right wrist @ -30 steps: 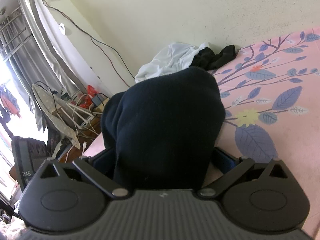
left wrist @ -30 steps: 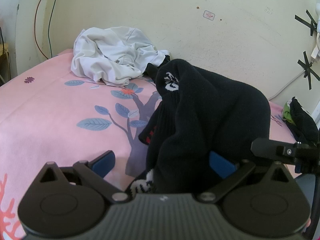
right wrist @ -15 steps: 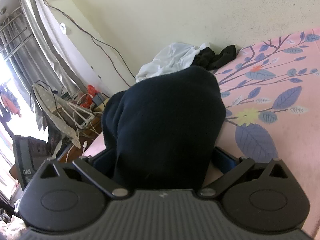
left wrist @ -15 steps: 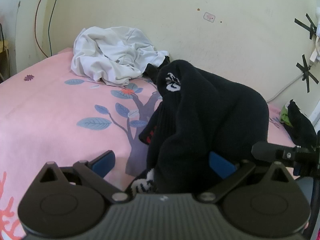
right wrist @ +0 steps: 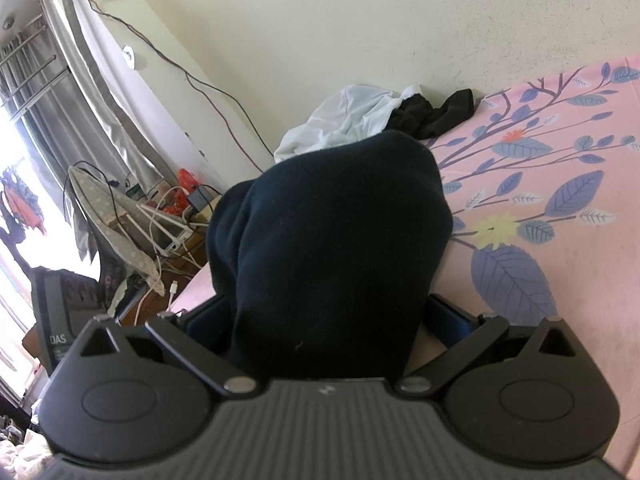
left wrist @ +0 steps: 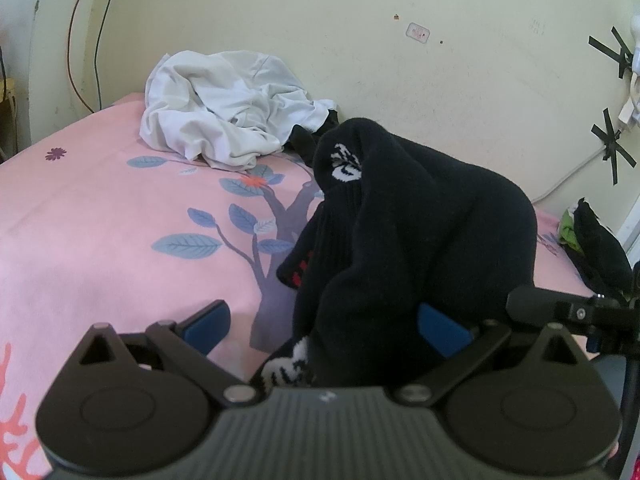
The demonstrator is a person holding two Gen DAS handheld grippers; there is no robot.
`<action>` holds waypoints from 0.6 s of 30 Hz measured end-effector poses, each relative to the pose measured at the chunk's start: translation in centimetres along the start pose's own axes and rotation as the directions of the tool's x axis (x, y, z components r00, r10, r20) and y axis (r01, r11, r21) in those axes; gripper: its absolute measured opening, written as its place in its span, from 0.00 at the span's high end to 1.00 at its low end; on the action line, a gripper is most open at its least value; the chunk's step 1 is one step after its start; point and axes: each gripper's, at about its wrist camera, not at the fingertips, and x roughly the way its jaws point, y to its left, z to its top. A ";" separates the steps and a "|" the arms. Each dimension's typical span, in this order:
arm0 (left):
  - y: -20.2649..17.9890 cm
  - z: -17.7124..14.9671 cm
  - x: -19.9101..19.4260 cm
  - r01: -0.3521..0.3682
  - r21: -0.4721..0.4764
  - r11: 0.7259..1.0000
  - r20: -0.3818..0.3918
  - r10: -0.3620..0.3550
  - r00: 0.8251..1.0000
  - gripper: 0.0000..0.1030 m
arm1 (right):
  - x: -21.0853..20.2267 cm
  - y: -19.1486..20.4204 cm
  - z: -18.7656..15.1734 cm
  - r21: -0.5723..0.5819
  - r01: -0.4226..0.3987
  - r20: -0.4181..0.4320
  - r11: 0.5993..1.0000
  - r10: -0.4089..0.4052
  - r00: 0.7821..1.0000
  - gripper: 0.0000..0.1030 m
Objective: Fold small clothes
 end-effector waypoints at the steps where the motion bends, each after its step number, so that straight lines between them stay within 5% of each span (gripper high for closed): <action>1: 0.0 0.0 0.0 0.000 0.000 1.000 0.000 0.000 1.000 0.00 | 0.0 0.1 0.0 0.000 0.001 0.001 1.000 -0.001 1.000 0.06; 18: 0.0 0.0 0.0 0.000 -0.001 1.000 0.001 0.000 1.000 0.00 | -0.2 -0.2 -0.1 0.002 -0.018 -0.001 1.000 0.018 1.000 0.06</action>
